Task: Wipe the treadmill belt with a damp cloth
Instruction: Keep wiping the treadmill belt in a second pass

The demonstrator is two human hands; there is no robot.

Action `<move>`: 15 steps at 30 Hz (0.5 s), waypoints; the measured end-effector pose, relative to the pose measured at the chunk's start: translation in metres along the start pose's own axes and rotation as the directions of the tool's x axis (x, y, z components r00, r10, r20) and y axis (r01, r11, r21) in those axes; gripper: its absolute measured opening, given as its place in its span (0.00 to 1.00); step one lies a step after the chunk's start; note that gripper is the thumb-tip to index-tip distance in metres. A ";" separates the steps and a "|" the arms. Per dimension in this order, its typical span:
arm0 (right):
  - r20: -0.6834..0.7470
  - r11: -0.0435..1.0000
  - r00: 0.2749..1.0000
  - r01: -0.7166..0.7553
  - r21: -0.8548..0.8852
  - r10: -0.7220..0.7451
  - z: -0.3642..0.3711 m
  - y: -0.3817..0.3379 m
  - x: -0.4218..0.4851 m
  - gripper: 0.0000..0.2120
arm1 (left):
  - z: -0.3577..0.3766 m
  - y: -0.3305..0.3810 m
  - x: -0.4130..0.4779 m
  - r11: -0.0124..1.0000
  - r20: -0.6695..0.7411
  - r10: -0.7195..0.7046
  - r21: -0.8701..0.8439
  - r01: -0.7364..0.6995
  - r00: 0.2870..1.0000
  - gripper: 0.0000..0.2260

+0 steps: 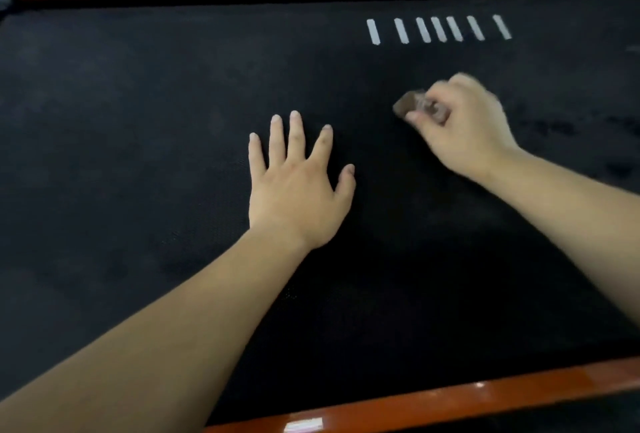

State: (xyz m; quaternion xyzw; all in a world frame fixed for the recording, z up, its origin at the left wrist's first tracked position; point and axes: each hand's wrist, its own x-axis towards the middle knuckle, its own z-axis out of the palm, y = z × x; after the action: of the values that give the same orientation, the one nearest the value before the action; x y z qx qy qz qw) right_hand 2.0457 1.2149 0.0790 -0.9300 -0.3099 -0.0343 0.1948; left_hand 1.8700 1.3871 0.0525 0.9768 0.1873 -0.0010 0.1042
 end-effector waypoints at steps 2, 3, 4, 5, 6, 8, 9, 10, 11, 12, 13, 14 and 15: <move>0.062 0.999 0.997 0.038 -0.016 -0.037 -0.013 0.001 -0.017 0.09 | -0.001 -0.001 -0.001 1.000 0.007 0.011 -0.020 -0.011 1.000 0.31; 0.018 0.998 0.999 -0.035 -0.054 0.036 -0.021 0.009 -0.014 0.10 | -0.001 -0.001 -0.001 1.000 0.005 0.014 -0.024 -0.014 1.000 0.31; -0.052 0.984 0.985 -0.165 -0.065 0.162 -0.027 0.017 -0.011 0.11 | -0.001 -0.001 -0.001 1.000 0.009 0.015 -0.024 -0.014 1.000 0.31; -0.113 0.961 0.960 -0.265 -0.075 0.256 -0.028 0.020 -0.011 0.12 | -0.001 -0.002 -0.001 1.000 0.013 0.013 -0.019 -0.012 1.000 0.31; -0.147 0.952 0.949 -0.293 -0.086 0.278 -0.024 0.017 -0.018 0.13 | -0.001 -0.002 0.000 1.000 0.016 0.013 -0.013 -0.013 1.000 0.31; -0.068 0.987 0.991 -0.124 -0.101 0.117 -0.008 -0.004 -0.043 0.12 | -0.001 -0.002 0.002 1.000 0.019 0.018 -0.015 -0.018 1.000 0.31; 0.013 0.998 1.000 0.002 -0.057 -0.001 -0.005 -0.016 -0.059 0.12 | -0.001 -0.001 0.002 1.000 0.016 0.020 -0.019 -0.020 1.000 0.31; 0.084 0.993 0.990 0.114 -0.030 -0.111 -0.006 -0.018 -0.072 0.13 | 0.000 -0.001 0.002 1.000 0.005 0.018 -0.020 -0.018 1.000 0.31; 0.105 0.984 0.981 0.169 -0.048 -0.163 -0.011 -0.012 -0.073 0.14 | 0.001 -0.001 0.002 1.000 0.001 0.012 -0.016 -0.012 1.000 0.31; 0.065 0.987 0.990 0.130 -0.098 -0.124 -0.019 0.000 -0.065 0.14 | 0.001 0.000 0.002 1.000 -0.001 0.007 -0.010 -0.007 1.000 0.31; -0.028 0.993 1.000 0.006 -0.120 -0.009 -0.024 0.014 -0.053 0.13 | 0.002 0.000 0.002 1.000 -0.003 0.003 -0.003 -0.003 1.000 0.31; -0.092 0.984 0.986 -0.148 -0.103 0.139 -0.027 0.023 -0.044 0.13 | 0.003 0.000 0.002 1.000 -0.005 -0.003 0.002 0.003 1.000 0.31; -0.127 0.969 0.967 -0.231 -0.090 0.219 -0.024 0.027 -0.043 0.13 | 0.003 0.000 0.002 1.000 -0.013 -0.011 0.006 0.011 1.000 0.31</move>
State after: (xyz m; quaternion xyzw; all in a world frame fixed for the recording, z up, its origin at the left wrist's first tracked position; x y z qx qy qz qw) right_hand 2.0289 1.1613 0.0842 -0.9644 -0.1881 -0.0822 0.1665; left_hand 1.8718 1.3874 0.0498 0.9761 0.1932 0.0043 0.0997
